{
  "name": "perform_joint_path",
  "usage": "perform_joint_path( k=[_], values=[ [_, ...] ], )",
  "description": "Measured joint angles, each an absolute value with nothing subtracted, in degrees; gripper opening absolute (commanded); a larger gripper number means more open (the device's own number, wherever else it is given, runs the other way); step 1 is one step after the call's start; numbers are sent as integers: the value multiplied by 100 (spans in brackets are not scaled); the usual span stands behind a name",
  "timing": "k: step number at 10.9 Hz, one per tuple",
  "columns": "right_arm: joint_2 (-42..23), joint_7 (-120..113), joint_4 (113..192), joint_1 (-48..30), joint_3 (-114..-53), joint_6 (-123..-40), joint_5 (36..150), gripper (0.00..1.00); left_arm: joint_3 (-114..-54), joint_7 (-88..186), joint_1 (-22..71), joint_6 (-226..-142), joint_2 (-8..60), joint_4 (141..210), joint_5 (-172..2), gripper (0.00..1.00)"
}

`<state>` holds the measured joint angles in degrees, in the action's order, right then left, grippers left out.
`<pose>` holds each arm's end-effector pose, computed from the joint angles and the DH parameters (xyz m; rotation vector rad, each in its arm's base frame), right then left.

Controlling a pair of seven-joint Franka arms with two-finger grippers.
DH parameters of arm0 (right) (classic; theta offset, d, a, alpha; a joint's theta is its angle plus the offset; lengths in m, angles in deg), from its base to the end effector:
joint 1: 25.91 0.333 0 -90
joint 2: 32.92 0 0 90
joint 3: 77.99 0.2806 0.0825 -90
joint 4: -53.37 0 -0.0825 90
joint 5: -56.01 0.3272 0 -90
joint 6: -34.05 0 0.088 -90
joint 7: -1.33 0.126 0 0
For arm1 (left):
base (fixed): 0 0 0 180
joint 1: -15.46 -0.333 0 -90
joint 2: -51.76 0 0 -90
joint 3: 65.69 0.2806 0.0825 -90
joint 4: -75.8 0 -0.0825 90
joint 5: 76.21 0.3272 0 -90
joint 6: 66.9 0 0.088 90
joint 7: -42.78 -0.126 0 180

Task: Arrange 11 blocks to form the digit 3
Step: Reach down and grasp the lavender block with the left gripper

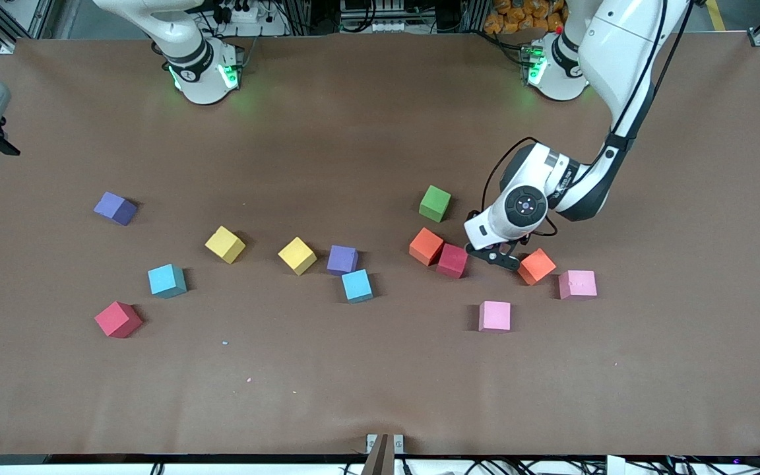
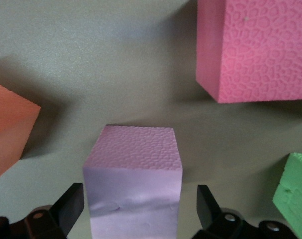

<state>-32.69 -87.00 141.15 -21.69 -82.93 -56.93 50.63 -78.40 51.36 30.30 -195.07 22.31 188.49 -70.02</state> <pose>0.5020 -0.0179 0.5864 2.1932 2.1018 -0.0443 0.4742 -0.2425 0.1916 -3.0243 0.6012 0.3521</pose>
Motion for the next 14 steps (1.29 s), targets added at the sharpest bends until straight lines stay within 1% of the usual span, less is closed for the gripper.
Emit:
perform_joint_path(
  k=[2,3,4,7,9,10,13,14],
  values=[
    [-3119,-8705,14123,-2119,-8286,-5689,5107,100,-7840,5136,3037,-19572,2214,18846,-6984,50],
    [-3041,-8711,14134,-2111,-8283,-5684,5116,100,-7840,5136,3041,-19613,2205,18841,-6983,35],
    [-2974,-8714,14157,-2104,-8282,-5672,5126,100,-7840,5136,3041,-19629,2199,18835,-6983,29],
    [-2696,-8776,14287,-2099,-8280,-5544,5143,100,-7833,5262,3035,-19645,2230,18686,-6983,27],
    [-2547,-8894,14461,-2056,-8276,-5539,5148,100,-7857,5658,3041,-19525,2446,18534,-6983,27],
    [-2504,-8940,14574,-2002,-8275,-5623,5149,100,-7958,6039,3051,-19303,2612,18426,-6983,27],
    [-2478,-9280,14982,-1932,-8273,-6321,5149,100,-8565,7486,3128,-18826,2892,18181,-6983,27],
    [-2473,-9506,15216,-1933,-8279,-6735,5149,100,-8769,7903,3158,-18673,2919,18173,-6983,27]
  ],
)
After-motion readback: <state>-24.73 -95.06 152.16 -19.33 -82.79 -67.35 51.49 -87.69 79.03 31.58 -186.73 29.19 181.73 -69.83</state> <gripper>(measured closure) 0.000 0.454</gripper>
